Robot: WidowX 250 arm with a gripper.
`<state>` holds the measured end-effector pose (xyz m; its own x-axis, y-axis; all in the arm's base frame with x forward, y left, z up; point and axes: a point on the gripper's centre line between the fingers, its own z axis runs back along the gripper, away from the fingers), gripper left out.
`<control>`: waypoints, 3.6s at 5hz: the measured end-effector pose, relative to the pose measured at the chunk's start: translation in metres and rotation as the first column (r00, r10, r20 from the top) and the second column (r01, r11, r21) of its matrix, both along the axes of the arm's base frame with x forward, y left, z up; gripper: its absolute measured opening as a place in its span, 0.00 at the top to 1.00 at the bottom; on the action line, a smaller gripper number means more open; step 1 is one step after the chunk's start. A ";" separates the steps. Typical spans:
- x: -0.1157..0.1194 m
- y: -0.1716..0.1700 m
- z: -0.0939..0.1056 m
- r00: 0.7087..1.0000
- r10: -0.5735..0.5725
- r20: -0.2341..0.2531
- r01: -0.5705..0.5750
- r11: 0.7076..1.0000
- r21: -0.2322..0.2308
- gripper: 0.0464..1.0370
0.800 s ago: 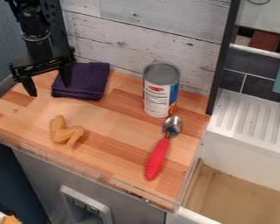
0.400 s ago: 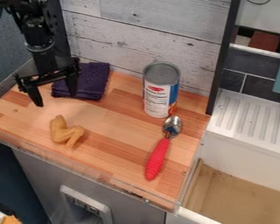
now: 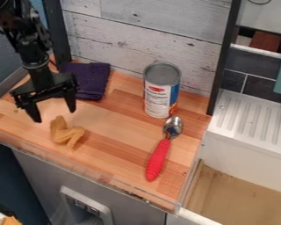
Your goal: Put the chicken wing between the purple cloth and the can
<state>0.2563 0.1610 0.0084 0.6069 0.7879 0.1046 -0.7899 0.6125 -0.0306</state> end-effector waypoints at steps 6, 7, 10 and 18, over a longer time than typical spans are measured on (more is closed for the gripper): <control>0.004 0.005 -0.041 0.997 0.047 -0.055 -0.044 0.998 0.055 0.51; 0.002 0.003 -0.042 0.997 0.049 -0.055 -0.046 0.998 0.052 0.51; 0.008 -0.005 0.006 0.954 0.297 0.042 -0.298 0.954 0.018 0.51; 0.132 -0.031 -0.025 0.768 0.625 0.136 -0.636 0.770 0.055 0.51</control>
<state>0.3879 0.1301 -0.0167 -0.0423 0.9725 0.2290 -0.9944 -0.0187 -0.1042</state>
